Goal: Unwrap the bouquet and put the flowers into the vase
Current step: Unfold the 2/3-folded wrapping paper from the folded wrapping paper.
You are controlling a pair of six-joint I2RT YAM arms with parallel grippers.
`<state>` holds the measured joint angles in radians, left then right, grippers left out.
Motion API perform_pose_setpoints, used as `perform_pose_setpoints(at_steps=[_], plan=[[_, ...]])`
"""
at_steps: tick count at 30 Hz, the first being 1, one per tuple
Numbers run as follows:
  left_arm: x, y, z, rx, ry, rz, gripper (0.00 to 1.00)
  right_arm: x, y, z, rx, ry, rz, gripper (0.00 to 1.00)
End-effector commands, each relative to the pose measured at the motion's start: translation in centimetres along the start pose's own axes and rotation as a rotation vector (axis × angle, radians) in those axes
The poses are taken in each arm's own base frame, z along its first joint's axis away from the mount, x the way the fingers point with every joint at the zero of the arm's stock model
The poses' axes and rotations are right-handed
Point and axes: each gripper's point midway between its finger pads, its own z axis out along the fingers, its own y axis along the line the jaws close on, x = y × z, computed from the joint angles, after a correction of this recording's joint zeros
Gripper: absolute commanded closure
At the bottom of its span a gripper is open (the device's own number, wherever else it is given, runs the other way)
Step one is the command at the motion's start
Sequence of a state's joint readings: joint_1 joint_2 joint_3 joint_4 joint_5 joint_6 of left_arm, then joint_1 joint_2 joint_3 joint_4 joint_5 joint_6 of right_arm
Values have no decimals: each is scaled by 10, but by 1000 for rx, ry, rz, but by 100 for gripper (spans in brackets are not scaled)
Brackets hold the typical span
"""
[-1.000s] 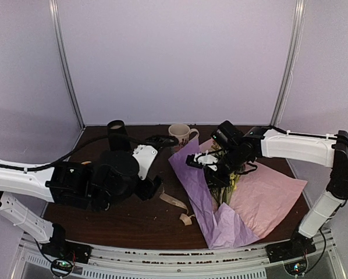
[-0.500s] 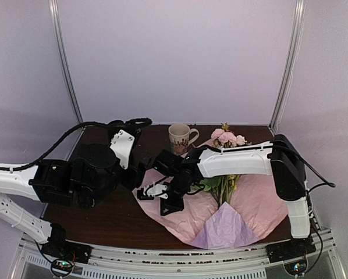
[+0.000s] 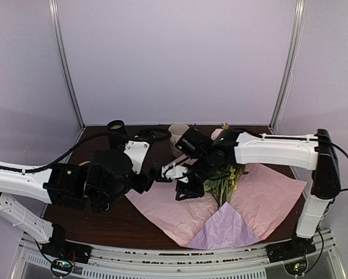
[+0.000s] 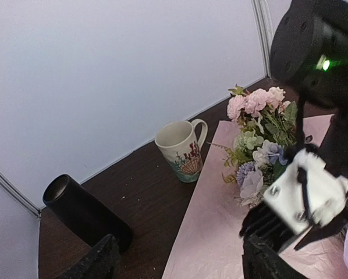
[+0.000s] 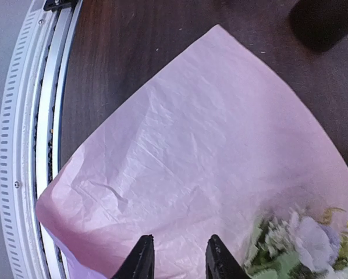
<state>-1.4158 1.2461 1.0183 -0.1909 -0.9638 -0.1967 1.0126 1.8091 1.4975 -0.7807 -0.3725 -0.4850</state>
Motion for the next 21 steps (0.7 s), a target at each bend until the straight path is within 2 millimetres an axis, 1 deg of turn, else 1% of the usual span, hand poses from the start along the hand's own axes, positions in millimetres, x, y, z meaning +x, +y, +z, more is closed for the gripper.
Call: perform_pose_setpoints(at_steps=[1,4,7,10,12,14,15,16,17,21], plan=[[-9,2,3,-38,-47,-46,22,52,-18,-46,111,21,30,69],[-2,1,9,-53,-35,-58,17,104,-26,-46,112,74,114,70],[7,-6,17,-29,-10,-66,17,144,-33,-42,119,111,185,71],[12,-13,23,-8,7,-61,17,169,-36,-38,104,137,225,72],[13,-17,25,-6,18,-52,17,179,-30,-33,60,151,225,73],[13,-19,27,-4,23,-45,17,181,-15,-30,-15,147,195,73],[13,-21,28,-3,25,-40,17,179,-2,-30,-75,141,169,73],[14,-21,28,-4,27,-34,17,180,18,-32,-156,150,141,73],[14,-21,29,-7,27,-29,17,177,31,-34,-203,151,101,73],[19,-20,34,-16,42,-22,17,175,79,-35,-312,194,-47,72]])
